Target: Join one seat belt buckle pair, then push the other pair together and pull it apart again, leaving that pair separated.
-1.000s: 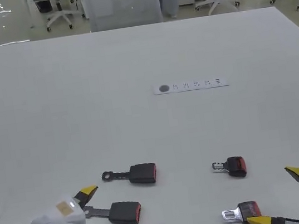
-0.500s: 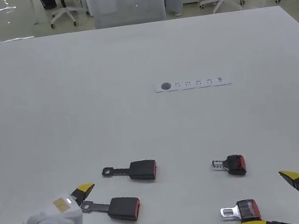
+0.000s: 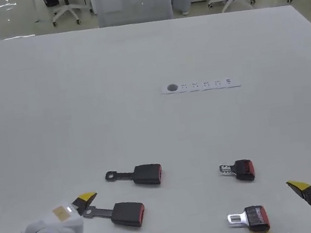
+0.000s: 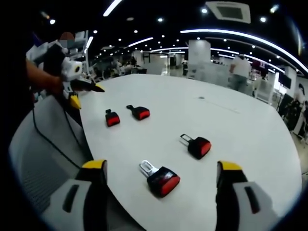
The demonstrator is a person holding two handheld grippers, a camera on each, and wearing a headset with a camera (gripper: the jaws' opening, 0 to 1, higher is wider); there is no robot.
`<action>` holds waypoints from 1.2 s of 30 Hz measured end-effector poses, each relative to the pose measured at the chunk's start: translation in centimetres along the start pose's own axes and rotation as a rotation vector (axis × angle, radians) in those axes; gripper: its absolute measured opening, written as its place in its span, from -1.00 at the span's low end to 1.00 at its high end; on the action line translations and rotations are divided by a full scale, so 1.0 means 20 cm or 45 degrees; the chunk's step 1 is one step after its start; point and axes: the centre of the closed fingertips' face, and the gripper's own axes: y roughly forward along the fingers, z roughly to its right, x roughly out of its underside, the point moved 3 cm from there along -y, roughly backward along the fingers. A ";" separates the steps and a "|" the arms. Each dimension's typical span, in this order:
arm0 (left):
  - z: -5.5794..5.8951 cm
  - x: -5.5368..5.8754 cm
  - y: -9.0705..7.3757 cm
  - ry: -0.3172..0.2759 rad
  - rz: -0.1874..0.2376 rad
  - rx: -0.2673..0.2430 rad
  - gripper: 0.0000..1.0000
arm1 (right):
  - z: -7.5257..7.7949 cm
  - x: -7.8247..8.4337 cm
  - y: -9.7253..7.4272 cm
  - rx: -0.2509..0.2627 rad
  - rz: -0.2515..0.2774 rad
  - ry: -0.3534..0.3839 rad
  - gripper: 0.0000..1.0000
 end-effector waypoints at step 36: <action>-0.08 0.13 0.12 0.242 -0.214 0.180 0.76 | 0.03 0.09 0.13 -0.232 -0.194 -0.157 0.73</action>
